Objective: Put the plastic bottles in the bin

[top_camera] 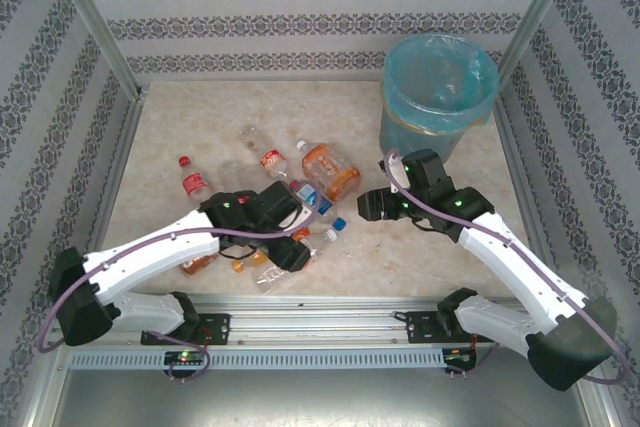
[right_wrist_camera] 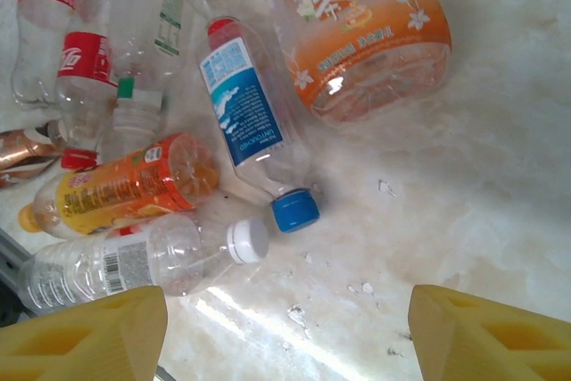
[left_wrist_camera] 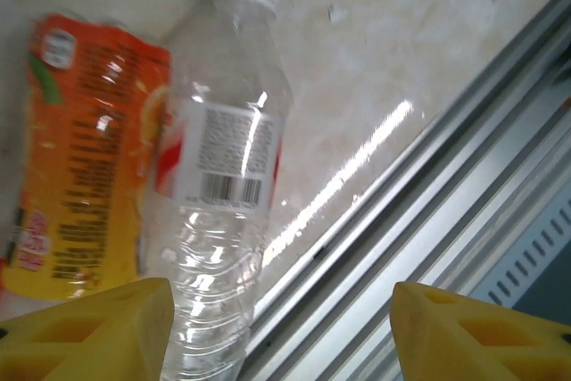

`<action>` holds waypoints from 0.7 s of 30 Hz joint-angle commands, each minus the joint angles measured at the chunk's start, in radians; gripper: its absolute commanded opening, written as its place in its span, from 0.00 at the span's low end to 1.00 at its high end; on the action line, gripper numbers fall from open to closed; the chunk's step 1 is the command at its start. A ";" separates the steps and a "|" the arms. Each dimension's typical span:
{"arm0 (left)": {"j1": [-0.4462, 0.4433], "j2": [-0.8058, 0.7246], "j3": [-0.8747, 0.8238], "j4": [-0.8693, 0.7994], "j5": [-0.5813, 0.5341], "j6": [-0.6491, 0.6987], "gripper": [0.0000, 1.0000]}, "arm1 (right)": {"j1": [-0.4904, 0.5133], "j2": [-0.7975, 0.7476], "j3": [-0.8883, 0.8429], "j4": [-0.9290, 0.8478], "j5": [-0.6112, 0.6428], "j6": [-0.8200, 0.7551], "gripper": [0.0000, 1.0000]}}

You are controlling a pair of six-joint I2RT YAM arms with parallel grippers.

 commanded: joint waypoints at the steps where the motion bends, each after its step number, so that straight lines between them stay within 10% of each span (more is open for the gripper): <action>1: -0.028 0.039 -0.035 -0.063 0.024 -0.032 0.65 | -0.008 -0.018 -0.026 0.000 0.012 -0.016 0.74; 21: -0.042 0.186 -0.024 -0.071 -0.075 -0.019 0.71 | -0.011 -0.023 -0.071 0.041 -0.013 0.009 0.74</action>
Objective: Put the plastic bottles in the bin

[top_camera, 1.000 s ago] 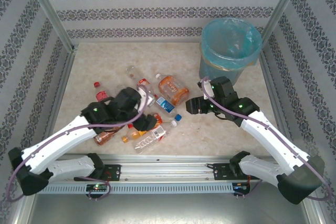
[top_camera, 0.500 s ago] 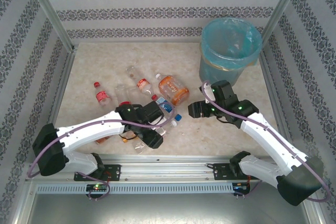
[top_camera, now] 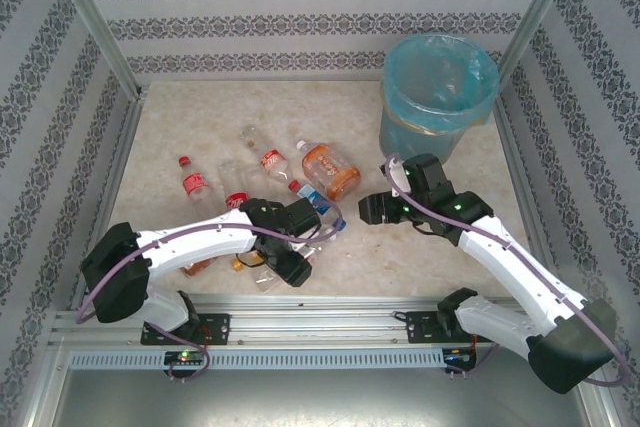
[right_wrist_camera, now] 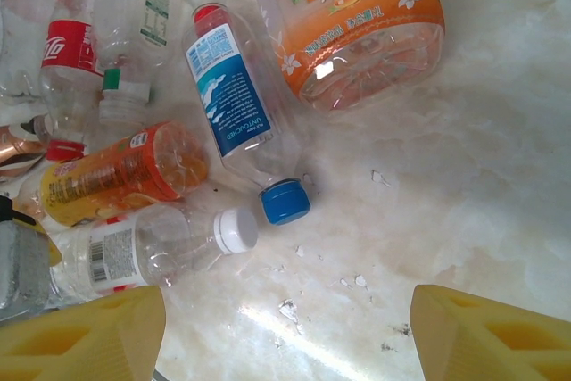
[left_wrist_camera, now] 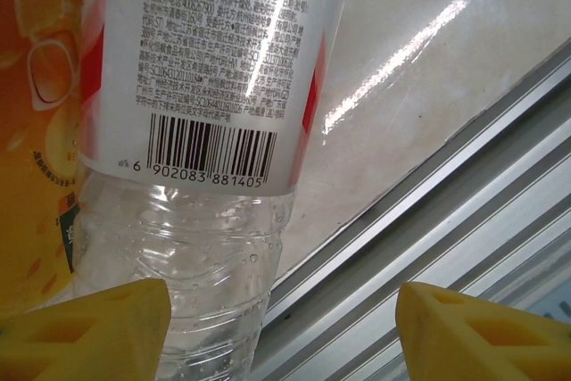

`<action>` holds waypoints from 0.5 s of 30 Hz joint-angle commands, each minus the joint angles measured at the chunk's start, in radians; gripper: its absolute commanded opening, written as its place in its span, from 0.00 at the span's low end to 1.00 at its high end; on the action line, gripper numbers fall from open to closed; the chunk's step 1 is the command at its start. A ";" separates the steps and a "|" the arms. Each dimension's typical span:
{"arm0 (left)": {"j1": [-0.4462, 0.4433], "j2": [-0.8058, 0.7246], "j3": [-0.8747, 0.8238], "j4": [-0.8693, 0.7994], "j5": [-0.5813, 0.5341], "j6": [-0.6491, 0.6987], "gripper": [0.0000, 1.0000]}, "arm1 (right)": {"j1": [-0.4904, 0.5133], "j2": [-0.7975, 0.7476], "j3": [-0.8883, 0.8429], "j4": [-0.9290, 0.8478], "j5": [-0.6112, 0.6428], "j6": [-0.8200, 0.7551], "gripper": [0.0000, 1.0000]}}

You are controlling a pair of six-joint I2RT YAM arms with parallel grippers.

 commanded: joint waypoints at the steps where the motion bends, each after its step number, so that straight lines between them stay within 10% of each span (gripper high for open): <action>1: -0.011 -0.011 0.027 -0.055 -0.046 0.016 0.73 | -0.004 -0.007 -0.029 0.020 -0.013 0.011 0.74; 15: -0.010 0.003 0.041 -0.066 -0.060 0.059 0.75 | 0.003 0.013 -0.036 0.036 -0.010 0.028 0.75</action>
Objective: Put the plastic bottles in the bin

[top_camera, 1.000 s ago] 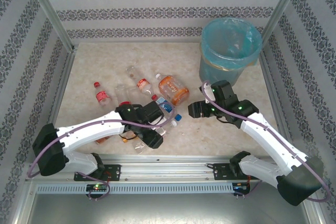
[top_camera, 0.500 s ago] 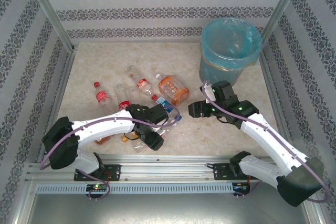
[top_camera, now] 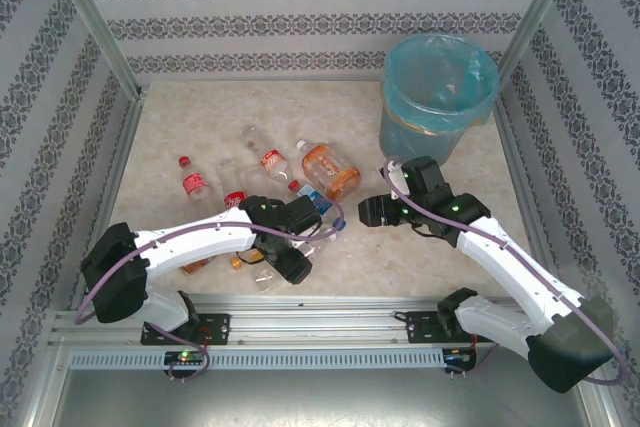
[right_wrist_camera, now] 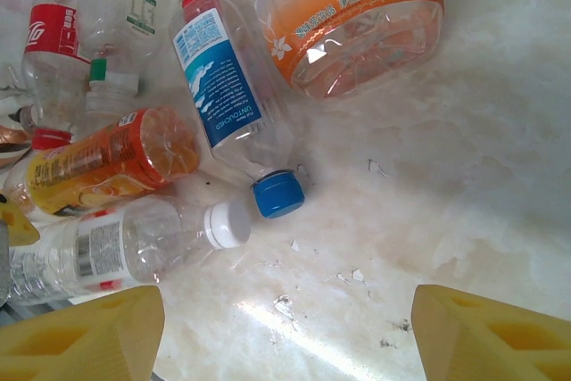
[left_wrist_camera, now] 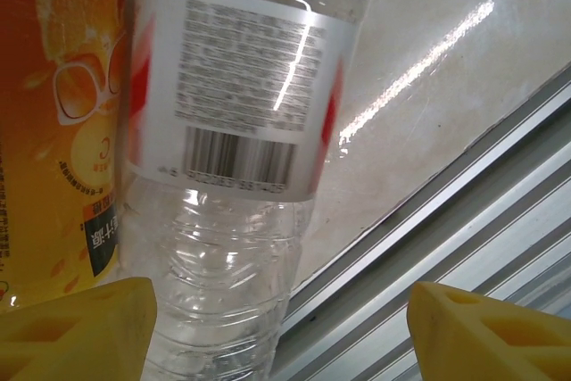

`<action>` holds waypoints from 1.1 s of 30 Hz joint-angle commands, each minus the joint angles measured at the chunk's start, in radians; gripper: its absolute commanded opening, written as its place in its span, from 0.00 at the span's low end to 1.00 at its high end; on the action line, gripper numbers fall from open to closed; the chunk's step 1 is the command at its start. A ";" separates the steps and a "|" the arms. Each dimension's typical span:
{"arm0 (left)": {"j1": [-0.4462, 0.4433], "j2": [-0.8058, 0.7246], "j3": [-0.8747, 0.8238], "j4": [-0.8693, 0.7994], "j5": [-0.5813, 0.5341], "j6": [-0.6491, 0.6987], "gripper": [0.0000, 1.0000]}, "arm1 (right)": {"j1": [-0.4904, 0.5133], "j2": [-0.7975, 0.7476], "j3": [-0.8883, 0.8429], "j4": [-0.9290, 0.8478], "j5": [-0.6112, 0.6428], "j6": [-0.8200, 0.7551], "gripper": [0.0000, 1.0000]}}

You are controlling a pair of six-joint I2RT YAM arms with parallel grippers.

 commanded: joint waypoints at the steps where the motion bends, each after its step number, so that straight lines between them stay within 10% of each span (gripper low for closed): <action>1: -0.010 0.010 0.005 -0.036 -0.009 0.024 0.75 | 0.003 0.011 -0.009 0.019 -0.010 0.017 0.75; 33: 0.008 0.153 -0.038 0.038 -0.014 0.023 0.53 | 0.025 0.022 0.020 0.011 0.012 0.022 0.77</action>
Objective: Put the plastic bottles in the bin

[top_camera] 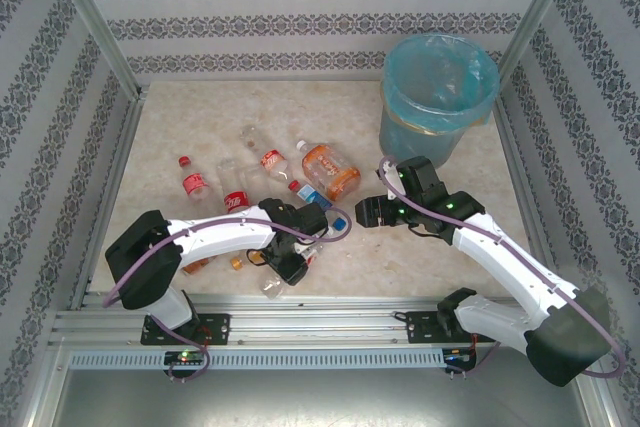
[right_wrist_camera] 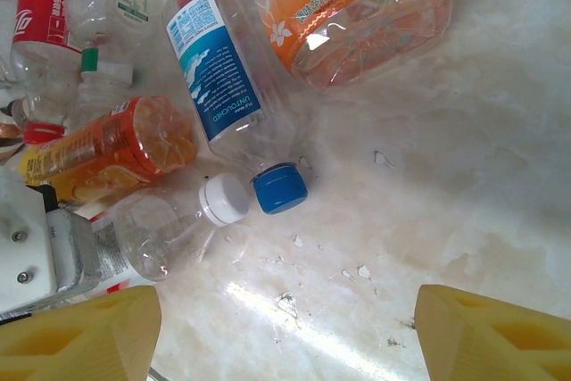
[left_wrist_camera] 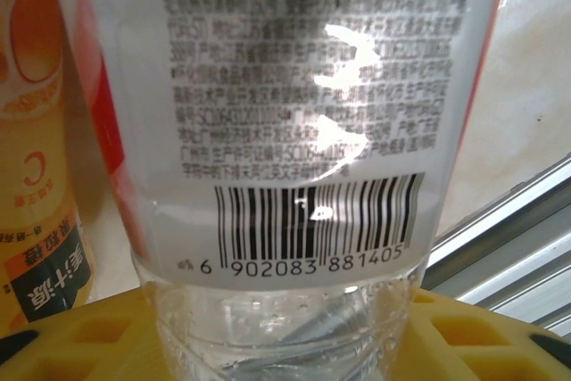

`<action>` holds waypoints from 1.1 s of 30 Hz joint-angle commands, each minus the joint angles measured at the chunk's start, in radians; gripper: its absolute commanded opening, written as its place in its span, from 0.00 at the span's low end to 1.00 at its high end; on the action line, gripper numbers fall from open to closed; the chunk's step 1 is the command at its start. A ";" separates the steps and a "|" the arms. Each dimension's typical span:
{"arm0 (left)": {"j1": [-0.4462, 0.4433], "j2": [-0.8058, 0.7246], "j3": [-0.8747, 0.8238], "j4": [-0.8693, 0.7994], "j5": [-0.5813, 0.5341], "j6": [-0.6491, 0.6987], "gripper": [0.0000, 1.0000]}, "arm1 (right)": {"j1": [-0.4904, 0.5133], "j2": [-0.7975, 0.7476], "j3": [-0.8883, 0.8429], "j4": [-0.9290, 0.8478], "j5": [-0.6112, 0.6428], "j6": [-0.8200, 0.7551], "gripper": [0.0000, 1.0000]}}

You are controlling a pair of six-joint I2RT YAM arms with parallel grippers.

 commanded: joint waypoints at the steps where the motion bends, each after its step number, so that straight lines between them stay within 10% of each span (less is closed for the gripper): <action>1: 0.006 0.009 -0.022 0.022 -0.007 0.018 0.53 | 0.010 -0.016 0.027 0.000 0.014 0.006 0.77; 15: 0.006 -0.129 0.157 -0.141 0.010 0.010 0.55 | -0.036 -0.105 0.116 -0.012 -0.068 -0.029 0.78; 33: 0.007 -0.191 0.332 -0.008 0.046 -0.078 0.55 | -0.124 -0.083 0.090 0.289 -0.348 0.298 0.74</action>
